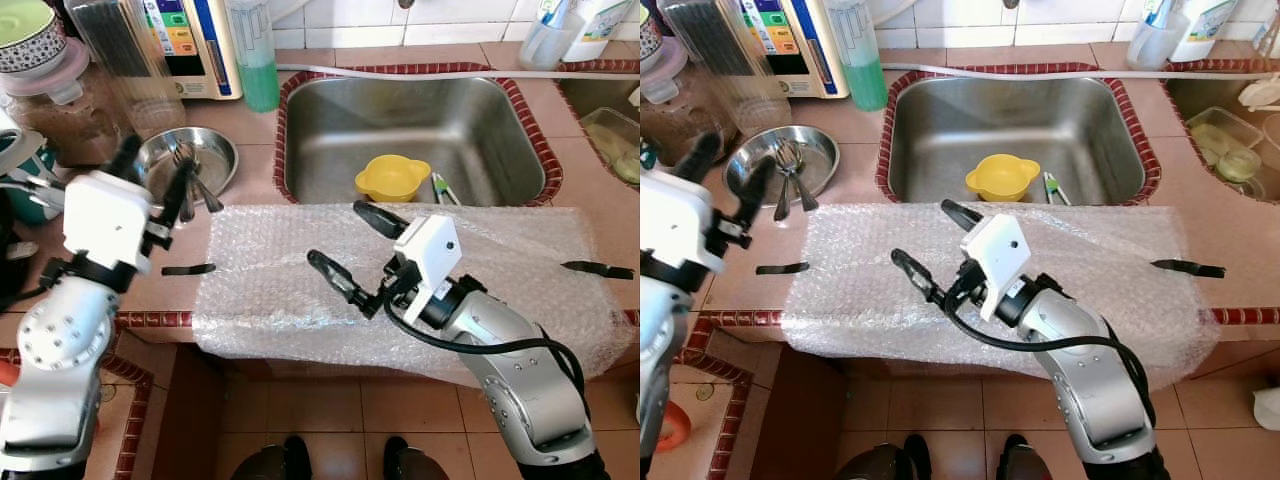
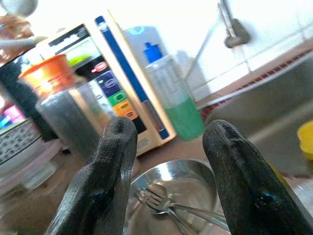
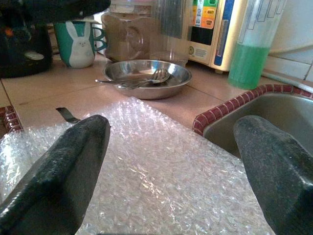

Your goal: Kitchen organization

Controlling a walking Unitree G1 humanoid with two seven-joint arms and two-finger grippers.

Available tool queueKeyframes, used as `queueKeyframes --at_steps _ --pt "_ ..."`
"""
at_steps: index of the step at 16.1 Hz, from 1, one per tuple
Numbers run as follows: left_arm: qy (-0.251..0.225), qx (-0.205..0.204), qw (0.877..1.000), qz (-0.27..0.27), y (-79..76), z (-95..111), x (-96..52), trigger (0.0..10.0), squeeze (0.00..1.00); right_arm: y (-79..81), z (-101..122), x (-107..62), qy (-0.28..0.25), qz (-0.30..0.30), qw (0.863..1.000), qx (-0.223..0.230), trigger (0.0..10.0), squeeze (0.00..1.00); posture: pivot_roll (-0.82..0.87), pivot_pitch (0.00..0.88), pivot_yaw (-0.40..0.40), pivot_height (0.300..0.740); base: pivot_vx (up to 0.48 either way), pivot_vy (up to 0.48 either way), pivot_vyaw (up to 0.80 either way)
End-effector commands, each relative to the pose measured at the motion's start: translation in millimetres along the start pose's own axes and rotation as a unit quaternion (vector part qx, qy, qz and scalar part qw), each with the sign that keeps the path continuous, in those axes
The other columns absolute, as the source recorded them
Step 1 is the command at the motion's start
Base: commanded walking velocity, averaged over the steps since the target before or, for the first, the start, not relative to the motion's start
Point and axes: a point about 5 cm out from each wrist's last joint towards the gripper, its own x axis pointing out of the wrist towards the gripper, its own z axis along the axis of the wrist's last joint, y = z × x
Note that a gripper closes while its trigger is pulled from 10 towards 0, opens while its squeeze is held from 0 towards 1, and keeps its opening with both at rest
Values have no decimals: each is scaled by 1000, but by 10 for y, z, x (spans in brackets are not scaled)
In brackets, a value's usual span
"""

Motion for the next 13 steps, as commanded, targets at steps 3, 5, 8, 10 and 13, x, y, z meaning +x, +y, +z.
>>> queueKeyframes --at_steps 3,5,8,10,13 --pt "8 55 996 -63 -211 -154 -90 10000 1000 48 7 17 -1 9 1000 5 10000 0 -42 265 66 740 0 0 0" --pt "9 66 995 -79 -283 -191 -87 10000 1000 57 7 20 -2 11 1000 7 10000 0 -39 268 65 740 0 0 0" --pt "-11 87 988 -126 -418 -214 -44 10000 1000 71 12 28 -2 16 1000 7 10000 0 -39 276 68 740 0 0 0" --pt "-23 112 982 -149 -426 -254 0 10000 1000 72 16 27 -3 17 1000 7 10000 0 -44 279 71 740 0 0 0" --pt "-24 159 975 -156 -353 -340 62 10000 1000 79 26 17 -3 15 1000 8 10000 0 -51 283 73 740 0 0 0"
